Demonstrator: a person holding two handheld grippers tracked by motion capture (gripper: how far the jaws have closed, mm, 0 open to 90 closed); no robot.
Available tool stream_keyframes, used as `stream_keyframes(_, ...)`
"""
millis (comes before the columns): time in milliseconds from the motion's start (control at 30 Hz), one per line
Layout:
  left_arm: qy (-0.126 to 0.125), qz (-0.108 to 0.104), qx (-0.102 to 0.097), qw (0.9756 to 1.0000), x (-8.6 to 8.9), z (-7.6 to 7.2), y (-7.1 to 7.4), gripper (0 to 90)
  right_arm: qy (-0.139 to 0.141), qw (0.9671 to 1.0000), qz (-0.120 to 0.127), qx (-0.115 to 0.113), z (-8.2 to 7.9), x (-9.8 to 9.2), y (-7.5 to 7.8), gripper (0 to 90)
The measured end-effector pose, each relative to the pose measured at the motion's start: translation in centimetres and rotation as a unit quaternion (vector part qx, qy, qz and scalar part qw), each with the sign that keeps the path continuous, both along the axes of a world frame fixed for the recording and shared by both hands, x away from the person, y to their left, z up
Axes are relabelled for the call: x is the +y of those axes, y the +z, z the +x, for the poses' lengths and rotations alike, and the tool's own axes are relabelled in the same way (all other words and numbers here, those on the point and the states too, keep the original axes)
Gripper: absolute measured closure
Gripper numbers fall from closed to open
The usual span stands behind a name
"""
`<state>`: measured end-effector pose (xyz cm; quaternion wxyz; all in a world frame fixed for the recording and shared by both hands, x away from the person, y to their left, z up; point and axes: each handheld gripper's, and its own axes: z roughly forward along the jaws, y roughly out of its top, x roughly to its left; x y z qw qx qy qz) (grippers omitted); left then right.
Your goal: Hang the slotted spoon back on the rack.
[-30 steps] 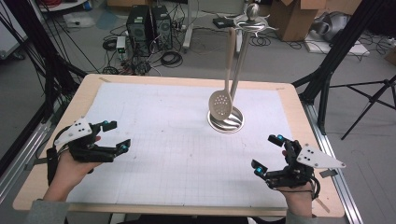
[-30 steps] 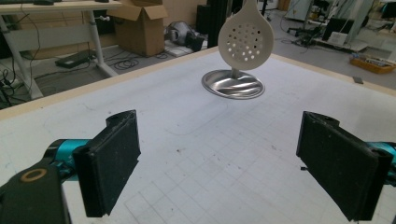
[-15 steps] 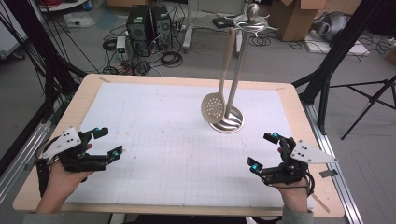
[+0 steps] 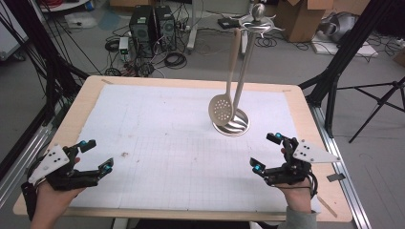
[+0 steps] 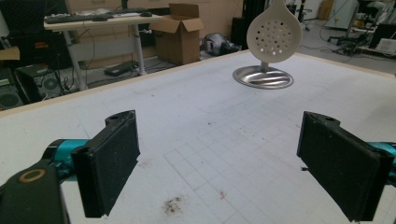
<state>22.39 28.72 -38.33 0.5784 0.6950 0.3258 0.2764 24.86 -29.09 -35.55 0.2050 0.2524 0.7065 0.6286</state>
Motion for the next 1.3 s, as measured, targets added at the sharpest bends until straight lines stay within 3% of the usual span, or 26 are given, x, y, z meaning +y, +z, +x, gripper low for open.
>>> stream_keyframes(300, 0.02, -0.003, -0.004, 0.9998, 0.7, -1.0, -1.0, 12.8, 0.002, 1.0, -0.005, -0.002, 0.3, 0.3, -0.1, 0.7)
stream_keyframes(400, 0.025, 0.011, -0.004, 0.9996, 0.6, -1.1, -1.4, 12.7, 0.002, 1.0, -0.006, -0.002, 0.3, 0.4, -0.1, 0.7)
stream_keyframes(633, 0.038, 0.0, -0.008, 0.9993, 1.0, -1.5, -1.4, 12.7, 0.005, 1.0, -0.004, -0.001, 0.3, 0.5, -0.1, 0.7)
stream_keyframes(833, 0.046, 0.002, -0.015, 0.9988, 1.3, -2.1, -1.4, 12.7, 0.005, 0.9999, -0.011, 0.001, 0.4, 0.8, -0.3, 0.7)
stream_keyframes(1100, 0.058, 0.001, -0.01, 0.9983, 2.1, -2.5, -2.2, 12.7, -0.003, 0.9999, -0.01, 0.006, 0.2, 0.7, -0.5, 0.7)
stream_keyframes(1167, 0.067, -0.001, -0.004, 0.9978, 2.4, -2.4, -2.4, 12.8, -0.006, 1.0, -0.004, -0.002, 0.1, 0.5, -0.4, 0.7)
stream_keyframes(1300, 0.079, -0.011, -0.004, 0.9968, 2.6, -2.5, -2.5, 12.8, -0.011, 0.9999, -0.005, 0.001, -0.1, 0.4, -0.5, 0.7)
